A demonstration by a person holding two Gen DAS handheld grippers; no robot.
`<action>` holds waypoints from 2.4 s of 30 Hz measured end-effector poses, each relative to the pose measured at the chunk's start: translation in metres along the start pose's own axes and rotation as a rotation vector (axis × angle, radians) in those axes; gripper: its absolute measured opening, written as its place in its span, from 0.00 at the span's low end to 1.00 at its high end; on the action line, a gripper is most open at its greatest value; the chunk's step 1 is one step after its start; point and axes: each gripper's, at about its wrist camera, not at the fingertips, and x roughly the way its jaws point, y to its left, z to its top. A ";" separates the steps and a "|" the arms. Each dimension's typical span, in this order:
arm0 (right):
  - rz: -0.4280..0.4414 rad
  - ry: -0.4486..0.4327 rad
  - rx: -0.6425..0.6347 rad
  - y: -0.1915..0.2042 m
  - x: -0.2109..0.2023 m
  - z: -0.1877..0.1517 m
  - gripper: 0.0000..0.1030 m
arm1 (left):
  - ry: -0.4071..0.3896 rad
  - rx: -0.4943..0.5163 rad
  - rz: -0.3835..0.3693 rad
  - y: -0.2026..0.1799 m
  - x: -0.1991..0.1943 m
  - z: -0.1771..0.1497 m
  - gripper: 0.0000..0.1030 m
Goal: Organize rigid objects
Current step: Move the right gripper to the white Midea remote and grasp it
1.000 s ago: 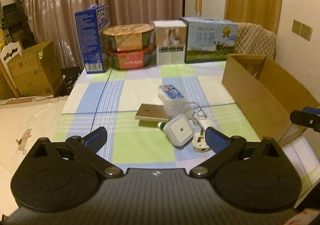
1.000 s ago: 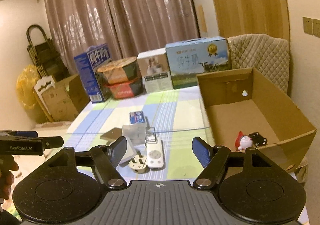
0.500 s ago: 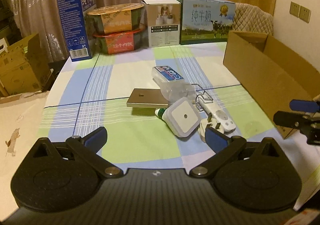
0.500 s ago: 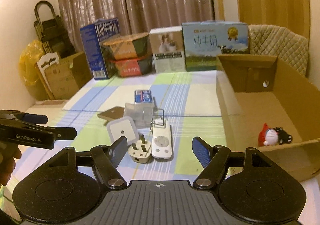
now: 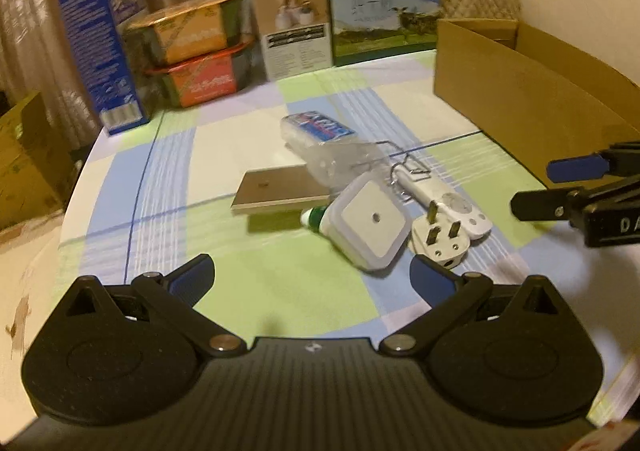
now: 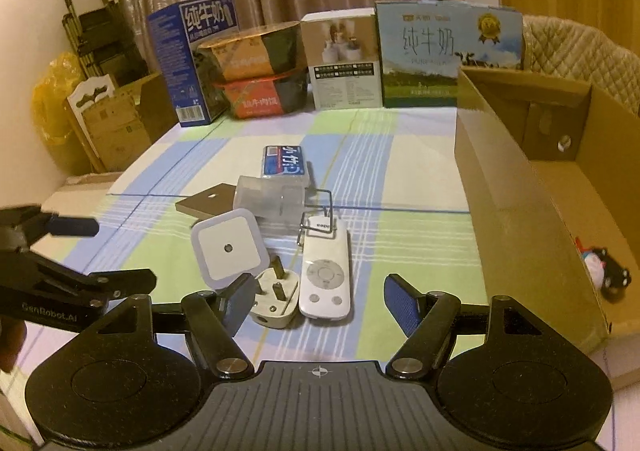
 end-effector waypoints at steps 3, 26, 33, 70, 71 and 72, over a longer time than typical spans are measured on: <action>-0.035 -0.013 -0.053 0.002 0.003 -0.002 0.67 | 0.009 0.027 -0.029 -0.001 0.005 0.003 0.99; -0.004 0.099 0.035 -0.017 0.055 0.015 0.50 | 0.016 0.172 -0.006 -0.012 0.034 0.004 0.99; 0.012 0.140 0.034 -0.025 0.077 0.017 0.50 | 0.028 0.187 -0.006 -0.017 0.040 0.007 0.99; -0.044 0.222 0.050 -0.022 0.089 0.016 0.36 | 0.077 0.148 -0.020 -0.017 0.067 0.010 0.81; -0.053 0.222 0.049 -0.022 0.086 0.015 0.36 | 0.072 0.161 -0.028 -0.020 0.066 0.009 0.80; -0.059 0.224 0.050 -0.022 0.083 0.014 0.36 | 0.068 0.174 -0.032 -0.022 0.066 0.009 0.78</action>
